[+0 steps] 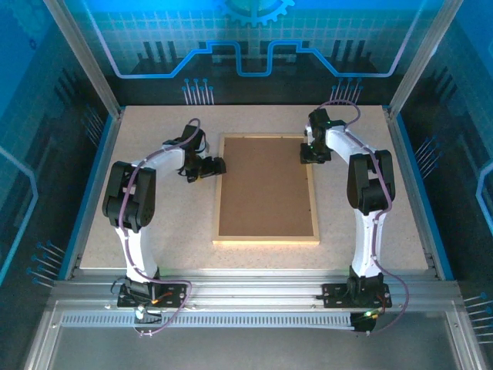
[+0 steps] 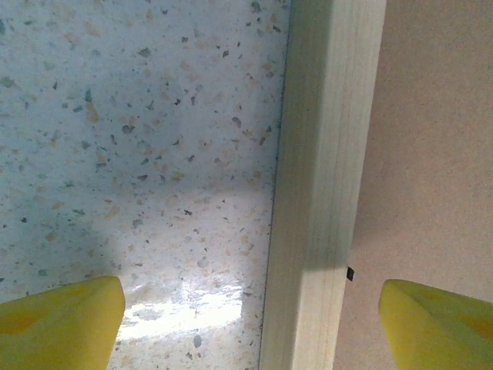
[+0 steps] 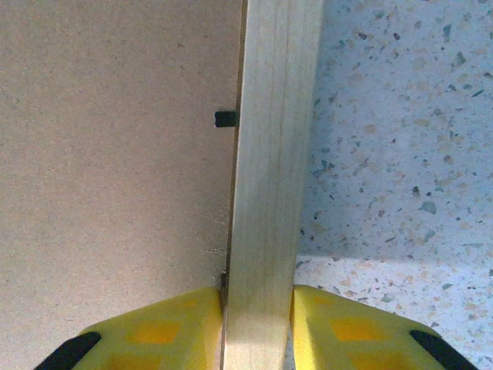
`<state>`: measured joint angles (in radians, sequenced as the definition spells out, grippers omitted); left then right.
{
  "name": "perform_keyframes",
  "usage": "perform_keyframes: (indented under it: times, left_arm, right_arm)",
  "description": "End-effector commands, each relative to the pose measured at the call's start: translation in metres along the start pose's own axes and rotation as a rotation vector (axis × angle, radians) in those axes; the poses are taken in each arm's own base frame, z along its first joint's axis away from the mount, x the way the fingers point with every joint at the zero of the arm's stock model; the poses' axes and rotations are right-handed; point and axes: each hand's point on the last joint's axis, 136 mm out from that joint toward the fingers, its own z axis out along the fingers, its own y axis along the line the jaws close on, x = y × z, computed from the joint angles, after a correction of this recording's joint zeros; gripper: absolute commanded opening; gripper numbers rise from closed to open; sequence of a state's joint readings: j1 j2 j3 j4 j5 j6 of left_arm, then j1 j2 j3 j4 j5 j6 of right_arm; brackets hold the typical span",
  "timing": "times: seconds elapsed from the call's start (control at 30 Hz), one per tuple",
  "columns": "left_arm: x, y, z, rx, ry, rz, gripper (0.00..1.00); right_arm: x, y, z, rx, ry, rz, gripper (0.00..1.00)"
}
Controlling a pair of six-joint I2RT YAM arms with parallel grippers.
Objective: Put the photo into the frame
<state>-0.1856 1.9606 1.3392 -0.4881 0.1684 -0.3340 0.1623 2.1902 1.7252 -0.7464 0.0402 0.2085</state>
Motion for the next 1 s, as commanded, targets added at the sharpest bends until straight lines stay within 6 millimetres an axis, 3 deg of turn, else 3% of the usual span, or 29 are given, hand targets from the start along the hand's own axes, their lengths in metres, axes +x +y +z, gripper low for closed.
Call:
perform_keyframes:
  times: [0.0, 0.7, 0.97]
  left_arm:
    - [-0.004, 0.003, -0.005, -0.034, -0.01, 0.008, 0.87]
    - [0.016, 0.004, 0.026, -0.048, 0.092, 0.011, 0.87]
    - [-0.003, -0.011, 0.0, -0.022, 0.011, 0.035, 0.88]
  right_arm:
    - [0.014, 0.005, 0.014, -0.021, 0.048, -0.002, 0.32]
    - [0.014, 0.005, 0.016, -0.022, 0.048, 0.0, 0.32]
    - [0.014, 0.005, 0.015, -0.02, 0.047, -0.002, 0.32]
